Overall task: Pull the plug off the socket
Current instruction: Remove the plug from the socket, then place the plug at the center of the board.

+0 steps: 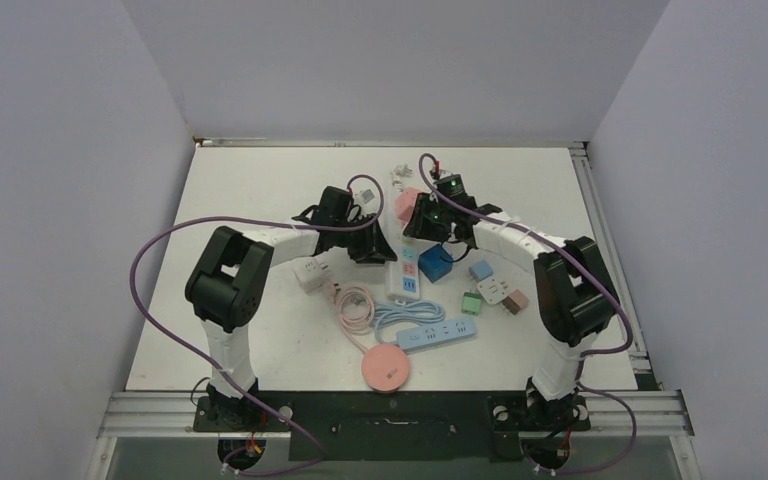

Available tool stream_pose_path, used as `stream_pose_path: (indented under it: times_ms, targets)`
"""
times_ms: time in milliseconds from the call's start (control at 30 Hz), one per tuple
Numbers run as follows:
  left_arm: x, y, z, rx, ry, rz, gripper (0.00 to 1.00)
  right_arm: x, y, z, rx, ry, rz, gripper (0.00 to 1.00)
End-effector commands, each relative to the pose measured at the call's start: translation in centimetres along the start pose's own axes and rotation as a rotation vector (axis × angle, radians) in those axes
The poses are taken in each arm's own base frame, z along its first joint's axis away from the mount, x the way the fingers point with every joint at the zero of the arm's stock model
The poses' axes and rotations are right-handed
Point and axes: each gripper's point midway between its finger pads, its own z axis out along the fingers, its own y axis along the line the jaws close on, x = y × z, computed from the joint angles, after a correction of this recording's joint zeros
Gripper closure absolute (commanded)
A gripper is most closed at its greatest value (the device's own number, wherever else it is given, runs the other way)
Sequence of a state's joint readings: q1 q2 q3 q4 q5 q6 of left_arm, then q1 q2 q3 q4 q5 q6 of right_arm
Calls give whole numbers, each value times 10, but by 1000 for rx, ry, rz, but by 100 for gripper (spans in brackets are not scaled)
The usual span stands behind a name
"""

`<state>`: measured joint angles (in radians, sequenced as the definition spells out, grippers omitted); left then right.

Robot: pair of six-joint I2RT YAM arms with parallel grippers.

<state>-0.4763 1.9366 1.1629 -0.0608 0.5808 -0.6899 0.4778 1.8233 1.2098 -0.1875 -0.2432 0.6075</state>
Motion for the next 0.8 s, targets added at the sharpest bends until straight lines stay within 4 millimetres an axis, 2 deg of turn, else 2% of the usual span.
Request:
stream_pose_path:
  times_ms: [0, 167, 267, 367, 433, 567, 633, 667, 733, 767]
  targets:
    - [-4, 24, 3, -82, -2, 44, 100, -69, 27, -51, -85, -224, -35, 95]
    - [-4, 25, 3, -81, 2, 44, 100, -79, 13, -71, -52, -270, -17, 95]
    - [-5, 21, 2, -71, 0, 50, 100, -77, -18, -78, 26, -265, 32, 95]
    - [-7, 12, -3, -52, -9, 67, 100, -65, -53, -81, 87, -243, 95, 95]
    - [-7, 7, -7, -38, -13, 78, 100, -47, -76, -78, 133, -201, 124, 92]
    - [-5, -1, -11, -14, 2, 85, 100, -20, -96, -69, 162, -113, 129, 85]
    - [-3, -5, -12, -4, 9, 87, 100, -11, -97, -65, 154, -82, 125, 78]
    - [-2, -6, -12, -1, 12, 90, 100, -9, -98, -63, 151, -73, 125, 70]
    - [0, -10, -11, 24, 21, 86, 100, -9, -98, -62, 152, -74, 122, 44]
    - [1, -12, -11, 35, 26, 80, 100, -12, -98, -62, 157, -81, 122, 35]
